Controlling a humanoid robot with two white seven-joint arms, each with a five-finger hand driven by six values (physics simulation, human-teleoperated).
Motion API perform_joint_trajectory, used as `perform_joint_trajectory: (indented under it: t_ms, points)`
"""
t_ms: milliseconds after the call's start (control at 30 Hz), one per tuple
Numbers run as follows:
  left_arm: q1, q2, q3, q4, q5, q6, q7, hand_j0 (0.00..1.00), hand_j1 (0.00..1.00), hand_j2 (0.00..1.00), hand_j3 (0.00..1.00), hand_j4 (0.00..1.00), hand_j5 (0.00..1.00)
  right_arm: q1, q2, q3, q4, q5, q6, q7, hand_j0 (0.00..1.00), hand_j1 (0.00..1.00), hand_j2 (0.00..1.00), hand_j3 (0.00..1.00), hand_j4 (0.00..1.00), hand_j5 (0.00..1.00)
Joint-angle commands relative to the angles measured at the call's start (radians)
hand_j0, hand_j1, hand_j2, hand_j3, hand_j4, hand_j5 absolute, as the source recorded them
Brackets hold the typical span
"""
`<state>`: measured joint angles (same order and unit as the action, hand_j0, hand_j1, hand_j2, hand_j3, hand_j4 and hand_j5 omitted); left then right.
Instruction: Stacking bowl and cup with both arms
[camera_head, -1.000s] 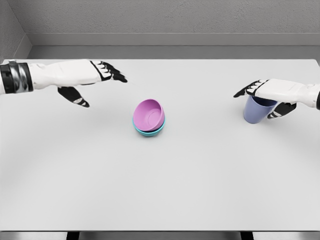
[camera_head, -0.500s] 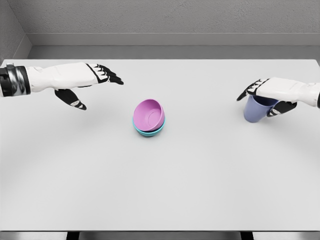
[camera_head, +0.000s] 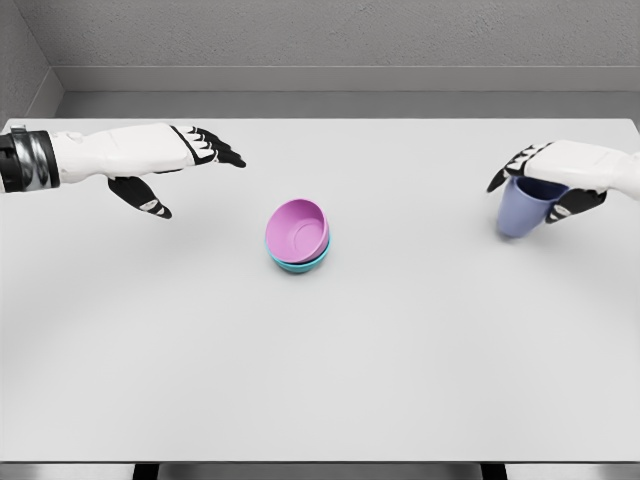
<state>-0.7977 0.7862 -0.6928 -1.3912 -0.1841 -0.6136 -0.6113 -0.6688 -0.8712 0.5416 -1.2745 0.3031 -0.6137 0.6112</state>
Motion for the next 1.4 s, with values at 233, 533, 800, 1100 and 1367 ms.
perform_joint_trajectory:
  t_ms: [233, 533, 800, 1100, 1367]
  points:
    - [-0.002, 0.001, 0.001, 0.0, 0.006, 0.003, 0.0, 1.0, 1.0, 1.0, 1.0, 1.0, 1.0, -0.002, -0.002, -0.009, 0.0, -0.007, 0.003, 0.0, 0.71, 0.71, 0.71, 0.71, 0.71, 0.71]
    - [-0.002, 0.001, 0.001, 0.0, 0.008, 0.003, 0.0, 1.0, 1.0, 1.0, 1.0, 1.0, 1.0, -0.012, -0.002, -0.023, 0.0, -0.01, 0.003, 0.0, 0.67, 0.67, 0.67, 0.67, 0.67, 0.67]
    - [-0.003, 0.016, 0.035, 0.05, 0.008, 0.003, 0.0, 1.0, 1.0, 1.0, 1.0, 1.0, 1.0, -0.026, 0.009, -0.023, -0.003, -0.013, 0.003, 0.0, 0.64, 0.64, 0.64, 0.64, 0.64, 0.64]
    - [0.012, 0.045, 0.076, 0.182, 0.008, 0.003, 0.0, 1.0, 1.0, 1.0, 1.0, 1.0, 1.0, -0.057, 0.017, -0.022, -0.008, -0.013, 0.003, 0.0, 0.64, 0.64, 0.64, 0.64, 0.64, 0.64]
    - [0.028, 0.044, 0.075, 0.182, 0.008, 0.003, 0.0, 1.0, 1.0, 1.0, 1.0, 1.0, 1.0, -0.083, 0.037, -0.02, -0.028, -0.013, 0.003, 0.0, 0.63, 0.63, 0.63, 0.63, 0.63, 0.63]
